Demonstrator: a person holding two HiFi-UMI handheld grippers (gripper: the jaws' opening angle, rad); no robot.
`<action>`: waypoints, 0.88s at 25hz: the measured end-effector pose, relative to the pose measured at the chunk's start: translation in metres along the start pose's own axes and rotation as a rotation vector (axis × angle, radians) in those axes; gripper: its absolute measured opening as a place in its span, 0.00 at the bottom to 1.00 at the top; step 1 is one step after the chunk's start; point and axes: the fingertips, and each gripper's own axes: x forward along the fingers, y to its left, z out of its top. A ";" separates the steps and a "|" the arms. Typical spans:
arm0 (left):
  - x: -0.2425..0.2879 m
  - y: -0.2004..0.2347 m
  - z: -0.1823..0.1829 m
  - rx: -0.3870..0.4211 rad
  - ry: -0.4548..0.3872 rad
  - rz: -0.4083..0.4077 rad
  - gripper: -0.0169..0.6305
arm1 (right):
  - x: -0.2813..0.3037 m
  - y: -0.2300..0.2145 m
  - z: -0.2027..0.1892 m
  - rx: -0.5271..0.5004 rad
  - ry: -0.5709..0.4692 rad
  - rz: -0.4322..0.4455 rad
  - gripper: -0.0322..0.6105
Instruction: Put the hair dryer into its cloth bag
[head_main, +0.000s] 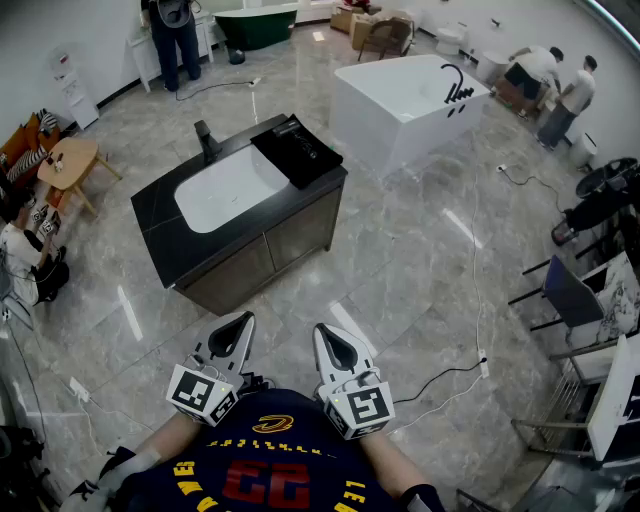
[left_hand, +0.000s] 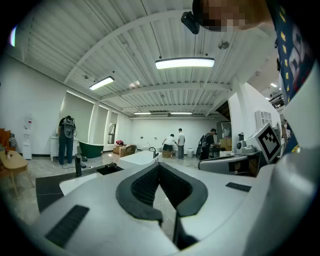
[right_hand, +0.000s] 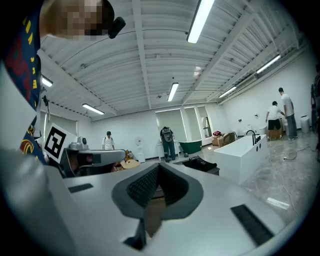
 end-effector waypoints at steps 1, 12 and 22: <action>-0.001 -0.002 0.000 0.000 -0.002 0.000 0.03 | -0.002 0.001 0.001 0.000 0.005 -0.002 0.06; 0.005 -0.031 0.000 0.015 0.001 0.010 0.03 | -0.027 -0.018 -0.002 0.019 0.004 -0.003 0.06; 0.037 -0.074 -0.020 -0.070 0.007 0.041 0.03 | -0.054 -0.071 -0.028 0.081 0.064 0.018 0.06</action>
